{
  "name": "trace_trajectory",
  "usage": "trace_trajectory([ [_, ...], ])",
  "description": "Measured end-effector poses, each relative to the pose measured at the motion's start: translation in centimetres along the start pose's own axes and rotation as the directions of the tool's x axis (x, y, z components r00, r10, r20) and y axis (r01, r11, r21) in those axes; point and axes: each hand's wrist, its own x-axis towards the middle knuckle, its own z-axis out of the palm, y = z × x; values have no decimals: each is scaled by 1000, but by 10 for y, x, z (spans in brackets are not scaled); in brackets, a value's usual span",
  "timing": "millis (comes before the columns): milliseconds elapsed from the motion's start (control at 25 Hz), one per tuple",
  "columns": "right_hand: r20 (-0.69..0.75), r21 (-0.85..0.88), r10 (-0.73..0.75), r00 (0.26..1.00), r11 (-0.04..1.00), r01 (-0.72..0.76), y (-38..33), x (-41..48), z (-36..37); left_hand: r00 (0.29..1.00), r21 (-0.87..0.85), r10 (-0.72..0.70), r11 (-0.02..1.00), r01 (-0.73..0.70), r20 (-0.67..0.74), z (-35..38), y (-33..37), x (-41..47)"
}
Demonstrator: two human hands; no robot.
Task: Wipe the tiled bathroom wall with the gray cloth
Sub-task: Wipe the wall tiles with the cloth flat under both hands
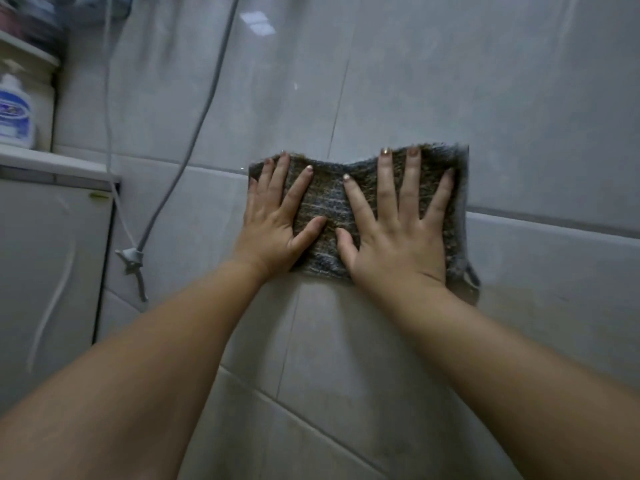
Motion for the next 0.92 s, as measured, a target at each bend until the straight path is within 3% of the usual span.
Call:
trace_trajectory([
  [440, -23, -24, -54, 998, 998, 53, 23, -76, -11, 999, -71, 1, 997, 2, 41, 7, 51, -70],
  [720, -26, -6, 43, 999, 999, -44, -30, -16, 9, 1000, -68, 5, 998, -5, -6, 0, -19, -16],
  [920, 1, -9, 5, 1000, 1000, -5, -75, -17, 25, 1000, -24, -18, 1000, 17, -23, 5, -63, -47],
])
